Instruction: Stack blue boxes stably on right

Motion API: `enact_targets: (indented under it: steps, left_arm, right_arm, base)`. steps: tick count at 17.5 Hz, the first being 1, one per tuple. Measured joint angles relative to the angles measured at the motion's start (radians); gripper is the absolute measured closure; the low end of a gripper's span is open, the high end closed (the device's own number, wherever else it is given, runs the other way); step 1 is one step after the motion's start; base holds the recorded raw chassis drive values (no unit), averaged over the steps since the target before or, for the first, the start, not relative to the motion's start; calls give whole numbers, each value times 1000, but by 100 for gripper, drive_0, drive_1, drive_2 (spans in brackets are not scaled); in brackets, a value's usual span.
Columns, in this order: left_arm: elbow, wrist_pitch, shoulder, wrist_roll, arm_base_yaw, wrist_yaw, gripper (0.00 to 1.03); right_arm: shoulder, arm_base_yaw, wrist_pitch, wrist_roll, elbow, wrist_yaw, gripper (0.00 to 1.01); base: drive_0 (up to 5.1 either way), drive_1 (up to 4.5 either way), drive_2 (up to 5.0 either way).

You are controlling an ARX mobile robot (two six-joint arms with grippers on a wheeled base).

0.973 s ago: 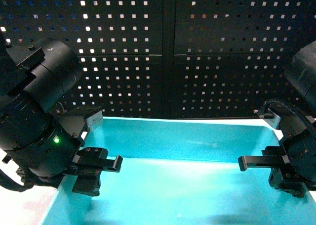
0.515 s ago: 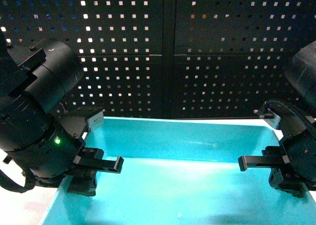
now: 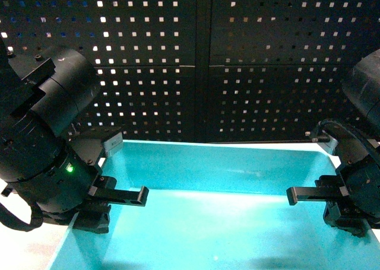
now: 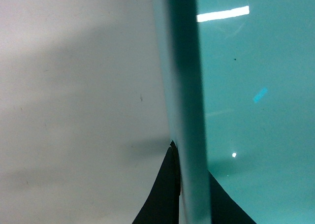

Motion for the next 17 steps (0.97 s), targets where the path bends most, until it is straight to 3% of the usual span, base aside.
enact_targets:
  steps: [5, 6, 7, 9, 11, 17]
  left_arm:
    - [7, -27, -3, -17, -1, 8, 101]
    - [77, -190, -15, -64, -6, 40, 101]
    - [169, -309, -70, -69, 7, 61, 101]
    - [257, -460, -171, -43, 38, 91, 101]
    - [249, -460, -175, -67, 40, 99, 101]
    - [230, -390, -200, -160, 26, 66, 101]
  right_arm:
    - [0, 0, 0, 0, 0, 0, 99]
    - [-17, -1, -54, 37, 11, -8, 99]
    - [-74, -20, -125, 85, 37, -27, 99]
    - [-185, -36, -277, 108, 156, -49, 99]
    - [-188, -36, -288, 124, 170, -61, 99]
    - [-199, -34, -269, 116, 158, -40, 99]
  base:
    - [0, 0, 0]
    - [0, 0, 0]
    - [0, 0, 0]
    - [0, 0, 0]
    - [0, 0, 0]
    - [0, 0, 0]
